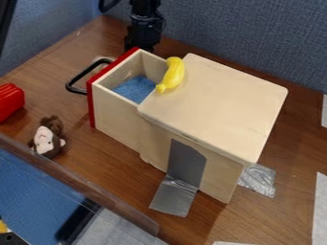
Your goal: Move the white object to the middle left side of the table
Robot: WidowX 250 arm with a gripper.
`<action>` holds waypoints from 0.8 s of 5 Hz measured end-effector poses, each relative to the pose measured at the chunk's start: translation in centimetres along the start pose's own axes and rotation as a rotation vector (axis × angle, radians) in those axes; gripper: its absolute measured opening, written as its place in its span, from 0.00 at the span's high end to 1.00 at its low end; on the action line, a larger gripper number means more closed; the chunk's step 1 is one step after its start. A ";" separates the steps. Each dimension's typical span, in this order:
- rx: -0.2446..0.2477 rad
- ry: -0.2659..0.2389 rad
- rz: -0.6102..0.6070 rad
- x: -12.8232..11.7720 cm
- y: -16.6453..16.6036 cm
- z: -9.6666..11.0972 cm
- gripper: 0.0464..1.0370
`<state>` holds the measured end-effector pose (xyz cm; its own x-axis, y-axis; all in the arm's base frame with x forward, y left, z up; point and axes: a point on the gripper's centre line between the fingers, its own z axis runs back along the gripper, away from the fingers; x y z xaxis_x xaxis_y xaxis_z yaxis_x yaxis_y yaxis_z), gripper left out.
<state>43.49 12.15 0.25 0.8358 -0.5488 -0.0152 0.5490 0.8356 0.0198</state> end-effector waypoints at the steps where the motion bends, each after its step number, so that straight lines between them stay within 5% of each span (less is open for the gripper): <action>1: 0.024 -0.034 0.085 -0.6 1.7 2.1 0.76; 2: 0.052 -0.081 0.211 -2.0 3.9 4.7 0.87; 4: 0.060 -0.089 0.358 -6.1 5.6 5.7 0.34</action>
<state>41.46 20.00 6.18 0.9703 -0.2244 0.0900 0.2190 0.9735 0.0664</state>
